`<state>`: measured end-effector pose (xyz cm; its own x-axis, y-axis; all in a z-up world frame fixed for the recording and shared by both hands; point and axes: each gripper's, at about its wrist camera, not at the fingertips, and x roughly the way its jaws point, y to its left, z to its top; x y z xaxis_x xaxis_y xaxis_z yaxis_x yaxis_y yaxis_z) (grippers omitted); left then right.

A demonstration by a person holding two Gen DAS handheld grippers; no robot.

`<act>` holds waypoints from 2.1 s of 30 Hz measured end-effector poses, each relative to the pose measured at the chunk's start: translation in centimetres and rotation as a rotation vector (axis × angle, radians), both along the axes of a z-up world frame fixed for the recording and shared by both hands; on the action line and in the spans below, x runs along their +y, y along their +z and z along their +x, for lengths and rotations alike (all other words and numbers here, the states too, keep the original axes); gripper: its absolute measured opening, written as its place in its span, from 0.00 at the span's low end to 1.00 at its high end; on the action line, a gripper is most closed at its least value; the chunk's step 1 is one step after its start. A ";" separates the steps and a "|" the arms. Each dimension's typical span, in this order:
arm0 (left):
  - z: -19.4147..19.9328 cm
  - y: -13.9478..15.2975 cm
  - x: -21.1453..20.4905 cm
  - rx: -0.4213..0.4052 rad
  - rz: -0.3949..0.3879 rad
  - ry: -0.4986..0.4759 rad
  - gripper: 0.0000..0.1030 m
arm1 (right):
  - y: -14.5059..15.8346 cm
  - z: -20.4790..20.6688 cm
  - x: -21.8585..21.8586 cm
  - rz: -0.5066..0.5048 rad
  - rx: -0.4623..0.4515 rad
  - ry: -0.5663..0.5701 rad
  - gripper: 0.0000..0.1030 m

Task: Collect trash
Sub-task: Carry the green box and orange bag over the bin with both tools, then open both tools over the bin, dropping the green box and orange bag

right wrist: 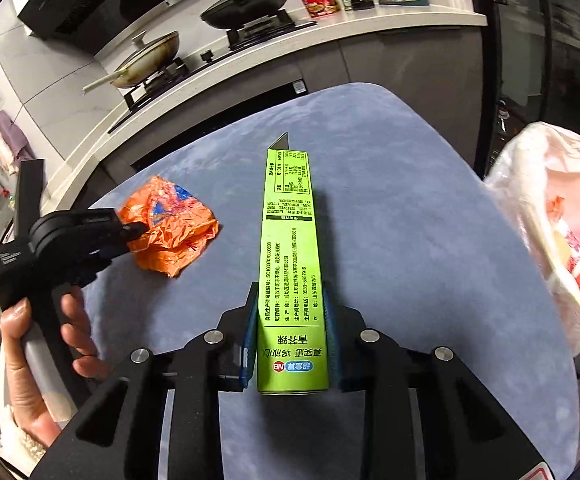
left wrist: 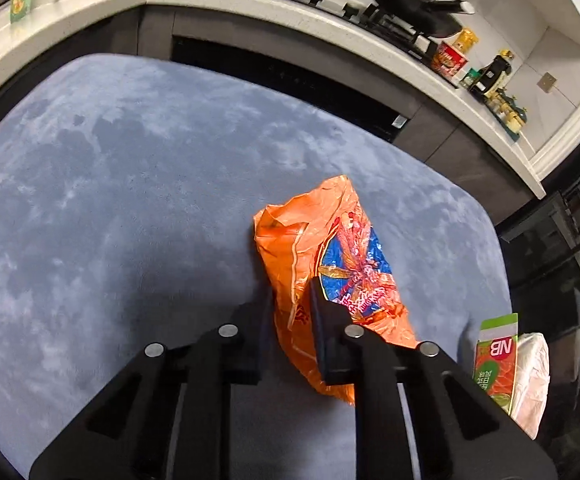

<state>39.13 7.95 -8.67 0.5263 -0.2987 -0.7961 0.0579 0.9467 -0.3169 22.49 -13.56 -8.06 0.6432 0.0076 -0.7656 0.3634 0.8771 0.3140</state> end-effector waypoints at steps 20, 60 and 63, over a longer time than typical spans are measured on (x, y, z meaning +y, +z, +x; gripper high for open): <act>-14.2 8.5 -8.0 -0.135 -0.057 -0.302 0.10 | 3.9 -9.9 -9.0 -0.058 -0.066 -0.161 0.27; -20.2 7.3 -30.6 -0.208 0.017 -0.621 0.77 | 3.0 -17.1 -23.3 -0.085 -0.047 -0.447 0.44; -20.1 7.5 -30.0 -0.212 0.022 -0.610 0.79 | 3.4 -17.0 -23.2 -0.082 -0.057 -0.437 0.44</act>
<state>19.06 -22.08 -1.22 0.4139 -0.5785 -0.7029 0.6471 0.7301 -0.2198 5.49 -36.75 -4.69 0.6135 -0.3335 -0.7158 0.6898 0.6676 0.2801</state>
